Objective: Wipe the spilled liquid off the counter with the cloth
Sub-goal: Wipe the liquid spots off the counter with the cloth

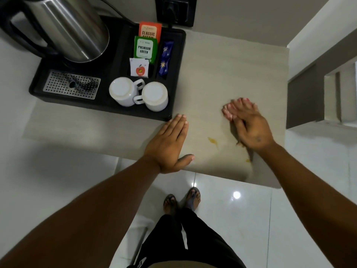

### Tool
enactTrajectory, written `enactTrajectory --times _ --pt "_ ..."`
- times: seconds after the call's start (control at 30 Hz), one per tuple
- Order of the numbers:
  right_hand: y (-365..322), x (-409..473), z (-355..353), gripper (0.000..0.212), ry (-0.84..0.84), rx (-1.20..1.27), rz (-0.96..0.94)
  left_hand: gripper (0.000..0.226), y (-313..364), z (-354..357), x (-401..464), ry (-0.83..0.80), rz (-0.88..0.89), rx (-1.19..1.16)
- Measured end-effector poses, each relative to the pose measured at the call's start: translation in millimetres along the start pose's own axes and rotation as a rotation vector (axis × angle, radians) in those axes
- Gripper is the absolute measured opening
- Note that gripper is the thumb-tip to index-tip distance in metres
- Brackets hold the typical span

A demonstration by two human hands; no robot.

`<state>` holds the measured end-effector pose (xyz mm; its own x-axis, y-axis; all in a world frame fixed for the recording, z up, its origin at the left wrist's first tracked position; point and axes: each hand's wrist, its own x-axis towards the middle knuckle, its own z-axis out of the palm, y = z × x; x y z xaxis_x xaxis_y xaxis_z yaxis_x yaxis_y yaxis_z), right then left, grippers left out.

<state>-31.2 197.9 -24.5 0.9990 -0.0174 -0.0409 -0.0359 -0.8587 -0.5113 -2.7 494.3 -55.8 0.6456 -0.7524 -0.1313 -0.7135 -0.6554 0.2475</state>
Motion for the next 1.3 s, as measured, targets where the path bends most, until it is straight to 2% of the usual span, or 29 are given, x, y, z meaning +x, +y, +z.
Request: enactTrajectory --times 0.07,0.17,0.23,0.4,0.47,0.6,0.73,0.87,1.0,1.07,1.17,1.3 --pt "-12 23 5 0.041 0.036 0.03 0.088 0.096 0 -2 0 0.005 0.001 0.006" --pt "-43 30 19 0.039 0.007 -0.006 0.001 0.09 0 -6 1 0.005 0.01 -0.006" --pt "-64 8 35 0.041 -0.008 -0.011 -0.057 0.087 1 -5 1 0.011 0.021 0.007" --pt "-82 -76 55 0.043 -0.02 -0.014 -0.041 0.081 0 -2 1 0.009 0.027 0.024" --pt "-60 -96 42 0.046 0.0 -0.001 0.03 0.08 -1 -2 0 -0.003 0.018 0.016" --pt "-9 -88 12 0.044 0.144 -0.007 0.324 0.078 0 -3 -1 -0.021 0.005 0.012" --pt "-16 -45 17 0.043 0.262 -0.051 0.502 0.076 1 -6 0 -0.016 0.004 0.011" --pt "-77 -41 47 0.046 0.224 -0.086 0.362 0.076 3 -7 0 -0.026 0.01 -0.007" --pt "-120 -78 82 0.052 0.189 -0.063 0.244 0.078 3 -8 2 -0.027 0.003 -0.001" --pt "-101 -105 78 0.055 0.197 -0.062 0.213 0.077 2 -8 1 -0.008 0.01 0.011" --pt "-53 -127 48 0.056 0.226 -0.064 0.328 0.077 2 -7 0 -0.005 0.007 0.018" --pt "-3 -94 14 0.042 0.256 -0.108 0.461 0.077 2 -6 1 -0.015 0.008 0.025"
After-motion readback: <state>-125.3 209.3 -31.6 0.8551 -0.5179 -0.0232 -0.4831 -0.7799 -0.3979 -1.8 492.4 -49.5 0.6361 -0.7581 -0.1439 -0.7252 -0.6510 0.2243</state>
